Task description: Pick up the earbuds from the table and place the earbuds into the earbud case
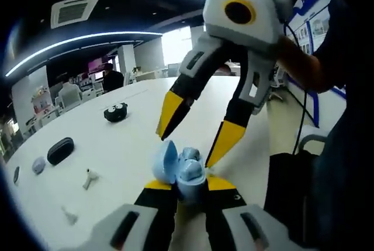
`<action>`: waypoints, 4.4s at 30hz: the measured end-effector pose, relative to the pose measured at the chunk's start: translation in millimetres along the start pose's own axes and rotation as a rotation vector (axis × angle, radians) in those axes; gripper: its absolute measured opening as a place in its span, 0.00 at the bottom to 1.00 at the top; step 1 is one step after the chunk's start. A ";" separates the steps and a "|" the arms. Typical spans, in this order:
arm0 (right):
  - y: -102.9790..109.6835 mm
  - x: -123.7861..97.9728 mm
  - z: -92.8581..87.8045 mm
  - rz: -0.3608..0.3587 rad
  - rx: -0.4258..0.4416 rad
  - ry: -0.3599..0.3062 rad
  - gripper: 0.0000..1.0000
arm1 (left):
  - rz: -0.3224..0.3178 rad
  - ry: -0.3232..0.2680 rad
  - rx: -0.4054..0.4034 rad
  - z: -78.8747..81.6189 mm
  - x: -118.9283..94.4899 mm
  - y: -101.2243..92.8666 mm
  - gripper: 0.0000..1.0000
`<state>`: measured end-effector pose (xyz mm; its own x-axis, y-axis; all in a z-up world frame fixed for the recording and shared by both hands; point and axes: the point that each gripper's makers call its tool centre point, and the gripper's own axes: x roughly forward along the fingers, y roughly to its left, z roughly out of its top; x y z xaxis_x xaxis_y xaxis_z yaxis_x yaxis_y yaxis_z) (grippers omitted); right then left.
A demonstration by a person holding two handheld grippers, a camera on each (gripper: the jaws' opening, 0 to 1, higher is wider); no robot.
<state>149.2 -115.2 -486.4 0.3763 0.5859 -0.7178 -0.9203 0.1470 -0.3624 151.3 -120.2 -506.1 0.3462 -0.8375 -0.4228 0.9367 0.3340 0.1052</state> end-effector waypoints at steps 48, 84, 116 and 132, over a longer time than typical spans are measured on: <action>5.2 8.7 6.3 0.091 -0.217 0.019 0.31 | -0.030 0.012 0.026 0.6 2.1 -4.3 0.20; 10.9 5.9 0.8 0.133 0.156 -0.259 0.20 | -0.061 -0.024 -0.059 -4.4 5.6 0.5 0.19; 5.5 9.8 12.1 0.340 0.575 -0.528 0.14 | -0.077 -0.081 -0.133 -4.1 -1.1 4.8 0.27; -57.4 -2.3 11.4 0.302 1.026 -0.588 0.14 | 0.006 -0.120 -0.190 -11.3 -29.1 8.5 0.42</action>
<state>200.0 -115.9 -457.2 0.2717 0.9376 -0.2171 -0.7197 0.3477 0.6009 148.5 -88.0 -503.0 0.3666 -0.8766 -0.3117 0.9114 0.4057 -0.0691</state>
